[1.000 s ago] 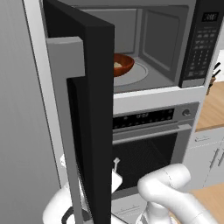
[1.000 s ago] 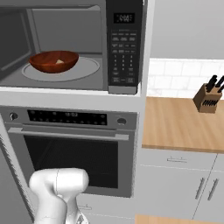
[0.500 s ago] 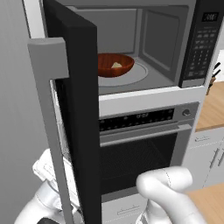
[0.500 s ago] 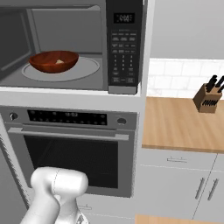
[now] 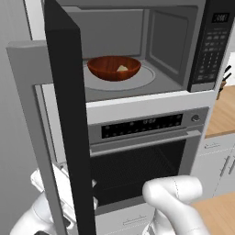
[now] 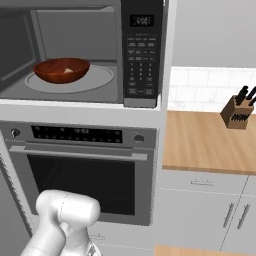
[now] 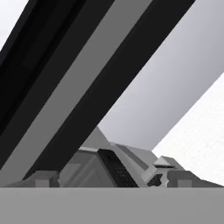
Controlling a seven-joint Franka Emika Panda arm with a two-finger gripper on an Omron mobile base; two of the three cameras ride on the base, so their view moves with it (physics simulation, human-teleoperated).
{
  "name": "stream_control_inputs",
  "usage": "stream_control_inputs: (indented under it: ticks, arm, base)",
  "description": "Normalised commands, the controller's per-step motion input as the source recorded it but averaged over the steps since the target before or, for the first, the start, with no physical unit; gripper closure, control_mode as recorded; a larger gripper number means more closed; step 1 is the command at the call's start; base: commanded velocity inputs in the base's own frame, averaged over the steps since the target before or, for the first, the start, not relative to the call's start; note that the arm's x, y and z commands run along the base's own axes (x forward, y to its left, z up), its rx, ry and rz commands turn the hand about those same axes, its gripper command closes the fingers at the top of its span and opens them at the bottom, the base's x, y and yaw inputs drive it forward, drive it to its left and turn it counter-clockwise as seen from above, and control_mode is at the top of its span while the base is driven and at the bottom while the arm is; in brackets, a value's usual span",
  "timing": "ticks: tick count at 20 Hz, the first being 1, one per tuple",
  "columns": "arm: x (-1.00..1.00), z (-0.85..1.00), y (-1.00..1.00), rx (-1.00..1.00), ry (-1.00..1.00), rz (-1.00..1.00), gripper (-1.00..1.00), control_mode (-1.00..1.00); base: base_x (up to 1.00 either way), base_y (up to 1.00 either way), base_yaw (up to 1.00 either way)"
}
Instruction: Pick the garlic from the sink and place it in the bowl. Then pick the bowl and place it in the microwave. Then close the microwave door and press the start button.
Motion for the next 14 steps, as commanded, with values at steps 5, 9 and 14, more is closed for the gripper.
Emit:
stream_control_inputs:
  ticks: [5, 9, 14]
  arm:
    - [-0.03, -0.09, 0.41, 0.00, 0.00, 0.00, -1.00, -1.00]
    - [-0.04, 0.34, 0.43, 0.00, 0.00, 0.00, -1.00, -1.00]
    - [-0.39, 0.48, -0.29, 0.05, -0.04, 0.00, -1.00, -1.00]
  base:
    - [0.00, 0.00, 0.00]
    - [0.00, 0.00, 0.00]
    - [0.00, 0.00, 0.00]
